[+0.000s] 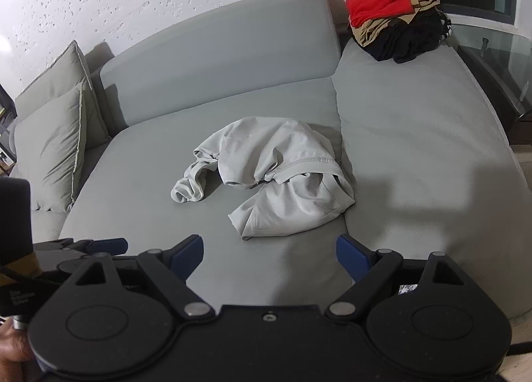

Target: Fold clothes

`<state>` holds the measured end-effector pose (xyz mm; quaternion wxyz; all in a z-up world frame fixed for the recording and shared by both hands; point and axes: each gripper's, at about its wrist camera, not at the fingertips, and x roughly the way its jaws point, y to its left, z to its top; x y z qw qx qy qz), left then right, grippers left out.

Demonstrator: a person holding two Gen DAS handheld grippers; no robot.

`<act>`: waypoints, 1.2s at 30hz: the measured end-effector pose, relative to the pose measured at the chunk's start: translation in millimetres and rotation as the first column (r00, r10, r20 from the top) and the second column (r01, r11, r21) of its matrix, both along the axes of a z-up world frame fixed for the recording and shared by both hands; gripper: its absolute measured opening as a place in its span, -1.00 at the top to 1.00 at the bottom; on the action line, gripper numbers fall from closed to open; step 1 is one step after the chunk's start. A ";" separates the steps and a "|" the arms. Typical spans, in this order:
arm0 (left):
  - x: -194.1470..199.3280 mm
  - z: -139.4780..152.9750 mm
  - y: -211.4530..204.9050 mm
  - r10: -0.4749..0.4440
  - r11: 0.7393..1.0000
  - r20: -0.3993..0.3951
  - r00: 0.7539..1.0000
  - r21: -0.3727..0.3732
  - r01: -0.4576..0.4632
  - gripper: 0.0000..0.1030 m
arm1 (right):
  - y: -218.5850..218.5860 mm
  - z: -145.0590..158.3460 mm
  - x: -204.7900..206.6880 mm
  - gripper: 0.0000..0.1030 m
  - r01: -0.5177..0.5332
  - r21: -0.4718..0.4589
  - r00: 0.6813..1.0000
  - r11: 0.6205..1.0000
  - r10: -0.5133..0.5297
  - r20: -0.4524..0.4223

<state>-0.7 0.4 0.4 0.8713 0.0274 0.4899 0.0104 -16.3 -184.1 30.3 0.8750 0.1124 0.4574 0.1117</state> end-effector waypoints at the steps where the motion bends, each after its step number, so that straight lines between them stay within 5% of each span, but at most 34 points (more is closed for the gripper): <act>1: -0.4 0.2 0.2 0.000 1.000 -0.001 1.000 -0.002 0.000 -0.75 | 0.5 1.0 -0.3 -0.69 0.000 -0.003 1.000 1.000 0.000 -0.003; 36: -6.3 -0.7 4.2 0.004 1.000 -0.020 1.000 -0.020 -0.004 -0.77 | 2.7 -6.8 -0.7 -0.77 -0.009 0.002 1.000 1.000 0.009 -0.025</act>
